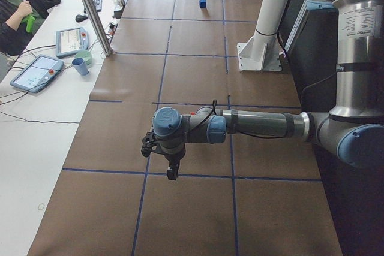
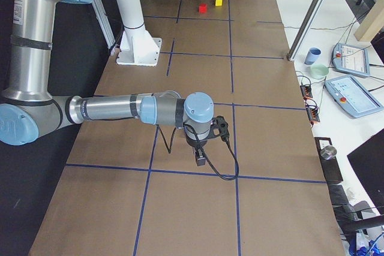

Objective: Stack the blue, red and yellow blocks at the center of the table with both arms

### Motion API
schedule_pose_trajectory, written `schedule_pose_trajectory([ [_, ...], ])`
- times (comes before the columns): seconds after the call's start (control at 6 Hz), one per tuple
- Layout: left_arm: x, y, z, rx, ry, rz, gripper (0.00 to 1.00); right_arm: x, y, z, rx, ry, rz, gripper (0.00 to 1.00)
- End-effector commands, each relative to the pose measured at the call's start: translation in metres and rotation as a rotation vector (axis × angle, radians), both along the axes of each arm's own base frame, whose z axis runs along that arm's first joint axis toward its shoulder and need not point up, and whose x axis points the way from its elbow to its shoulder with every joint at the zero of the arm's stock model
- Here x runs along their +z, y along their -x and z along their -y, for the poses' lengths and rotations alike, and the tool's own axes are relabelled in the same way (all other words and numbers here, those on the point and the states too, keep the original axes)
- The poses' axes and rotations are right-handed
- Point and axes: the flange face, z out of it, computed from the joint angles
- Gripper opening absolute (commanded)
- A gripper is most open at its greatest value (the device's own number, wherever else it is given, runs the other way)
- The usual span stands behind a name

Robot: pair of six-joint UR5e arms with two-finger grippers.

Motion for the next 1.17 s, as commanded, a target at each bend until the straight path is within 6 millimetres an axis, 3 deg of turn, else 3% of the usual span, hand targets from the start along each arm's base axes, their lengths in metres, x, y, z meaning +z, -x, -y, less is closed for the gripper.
schedule_pose_trajectory([
  [0.0, 0.001, 0.000, -0.001, 0.000, 0.001, 0.000, 1.00, -0.029, 0.078, 0.004, 0.069, -0.016, 0.050, 1.00],
  [0.17, 0.001, 0.000, -0.001, 0.000, 0.001, 0.000, 1.00, -0.033, 0.131, -0.005, 0.092, -0.018, 0.022, 1.00],
  [0.33, 0.001, 0.000, -0.001, 0.001, 0.000, 0.000, 1.00, -0.023, 0.160, -0.016, 0.094, -0.031, 0.001, 1.00],
  [1.0, 0.001, 0.000, -0.001, 0.000, 0.001, 0.000, 1.00, 0.004, 0.213, -0.045, 0.035, 0.004, -0.064, 1.00],
])
